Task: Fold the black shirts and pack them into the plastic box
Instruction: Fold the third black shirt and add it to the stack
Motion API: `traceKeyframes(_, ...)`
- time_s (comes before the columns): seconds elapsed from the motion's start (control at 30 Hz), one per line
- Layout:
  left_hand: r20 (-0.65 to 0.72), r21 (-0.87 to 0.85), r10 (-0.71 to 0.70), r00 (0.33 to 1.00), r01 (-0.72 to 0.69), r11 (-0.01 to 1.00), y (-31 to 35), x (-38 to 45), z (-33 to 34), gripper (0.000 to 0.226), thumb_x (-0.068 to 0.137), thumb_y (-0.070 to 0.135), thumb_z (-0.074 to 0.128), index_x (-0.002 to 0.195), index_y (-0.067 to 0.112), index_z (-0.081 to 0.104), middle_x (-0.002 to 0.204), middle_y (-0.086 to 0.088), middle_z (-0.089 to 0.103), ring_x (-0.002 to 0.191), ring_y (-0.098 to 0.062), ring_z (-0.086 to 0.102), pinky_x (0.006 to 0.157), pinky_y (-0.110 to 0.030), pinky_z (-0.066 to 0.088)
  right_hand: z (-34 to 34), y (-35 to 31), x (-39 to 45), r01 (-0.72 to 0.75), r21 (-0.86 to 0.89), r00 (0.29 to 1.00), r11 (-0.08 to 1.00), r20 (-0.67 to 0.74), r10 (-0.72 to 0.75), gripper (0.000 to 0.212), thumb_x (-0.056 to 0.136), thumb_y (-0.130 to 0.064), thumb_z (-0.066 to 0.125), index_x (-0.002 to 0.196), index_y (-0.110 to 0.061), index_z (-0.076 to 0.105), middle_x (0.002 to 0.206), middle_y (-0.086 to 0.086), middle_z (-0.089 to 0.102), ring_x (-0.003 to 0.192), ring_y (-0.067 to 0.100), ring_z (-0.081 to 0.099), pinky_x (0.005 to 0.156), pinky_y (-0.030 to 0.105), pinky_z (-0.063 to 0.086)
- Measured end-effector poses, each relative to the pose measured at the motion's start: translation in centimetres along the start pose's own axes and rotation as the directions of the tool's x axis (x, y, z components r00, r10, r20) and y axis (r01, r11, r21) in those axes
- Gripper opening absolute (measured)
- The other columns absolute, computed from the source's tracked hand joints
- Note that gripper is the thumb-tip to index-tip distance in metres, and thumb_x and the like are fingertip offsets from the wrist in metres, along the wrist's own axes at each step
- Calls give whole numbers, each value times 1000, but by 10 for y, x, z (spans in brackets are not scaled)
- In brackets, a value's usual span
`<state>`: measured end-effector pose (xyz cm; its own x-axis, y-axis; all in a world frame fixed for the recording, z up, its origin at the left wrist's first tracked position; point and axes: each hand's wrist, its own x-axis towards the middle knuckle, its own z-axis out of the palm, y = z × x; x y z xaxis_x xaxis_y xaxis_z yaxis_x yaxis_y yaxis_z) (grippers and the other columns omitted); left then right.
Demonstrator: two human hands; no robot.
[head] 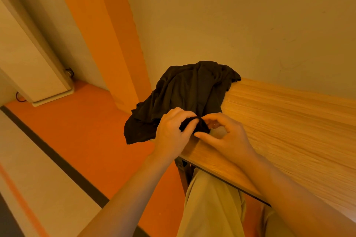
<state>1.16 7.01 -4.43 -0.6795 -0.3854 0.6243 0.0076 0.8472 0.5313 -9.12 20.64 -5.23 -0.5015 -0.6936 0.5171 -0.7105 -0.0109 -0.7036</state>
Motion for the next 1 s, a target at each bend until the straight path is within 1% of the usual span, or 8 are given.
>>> traceKeyframes(0.1, -11, -17, -32, 999, 32, 999, 2, -2, -1, 26, 88, 41, 56, 95, 21, 72, 89, 10, 64, 88, -5, 58, 81, -34, 49, 0, 1, -1, 6, -12, 996, 1000, -84, -7, 24, 83, -24, 69, 106, -28, 62, 96, -19, 61, 92, -2, 59, 79, 9, 45)
traceKeyframes(0.2, -6, -11, -41, 999, 41, 999, 2, -3, -2, 29, 88, 43, 54, 97, 22, 73, 89, 11, 64, 88, -3, 56, 83, -29, 46, -2, 2, -2, -22, 36, 991, 999, -128, 27, 23, 85, -12, 68, 104, -24, 64, 94, -16, 63, 90, 0, 61, 78, 7, 45)
traceKeyframes(0.33, -35, -33, -47, 998, 45, 998, 2, -6, -1, 27, 90, 39, 55, 100, 21, 73, 88, 10, 65, 87, -2, 57, 84, -27, 44, -1, 1, -2, -68, 57, 988, 996, -133, 75, 24, 83, -21, 70, 106, -24, 64, 92, -17, 63, 90, -1, 60, 77, 6, 44)
traceKeyframes(0.47, -45, -47, -46, 998, 44, 998, 3, -8, 0, 25, 90, 38, 56, 100, 22, 72, 90, 11, 67, 88, 0, 57, 86, -24, 42, -2, 1, 0, -57, 74, 989, 996, -132, 67, 16, 80, -29, 68, 96, -26, 66, 88, -14, 65, 85, 3, 61, 75, 10, 46)
traceKeyframes(0.63, -36, -27, -30, 999, 29, 999, 3, -9, -1, 26, 90, 41, 56, 97, 23, 73, 85, 11, 67, 82, -2, 56, 82, -28, 41, -4, 0, -1, -57, 101, 991, 993, -114, 68, 17, 86, -16, 66, 100, -25, 66, 93, -15, 66, 90, -1, 62, 78, 7, 45)
traceKeyframes(0.73, -39, -29, -34, 999, 33, 999, 2, -10, -3, 26, 90, 40, 56, 97, 22, 74, 85, 10, 68, 82, -3, 57, 80, -35, 46, -3, -1, -2, -68, 86, 994, 994, -84, 75, 21, 89, -15, 62, 105, -28, 63, 96, -13, 65, 96, -2, 60, 80, 7, 45)
traceKeyframes(0.83, -51, -65, -39, 998, 35, 997, 3, -11, -4, 25, 91, 37, 56, 99, 20, 74, 89, 9, 69, 84, -4, 59, 77, -42, 51, -2, -1, -2, -78, 82, 992, 994, -88, 85, 22, 88, -19, 63, 107, -28, 63, 96, -13, 66, 93, 1, 60, 79, 9, 46)
traceKeyframes(1.0, -47, -71, -7, 999, 4, 997, 7, -9, -5, 25, 90, 35, 58, 99, 19, 74, 89, 8, 69, 84, -5, 60, 76, -41, 51, -5, -5, -2, -87, 149, 987, 985, -121, 106, 21, 84, -16, 68, 96, -33, 65, 88, -19, 66, 86, 0, 63, 75, 8, 46)
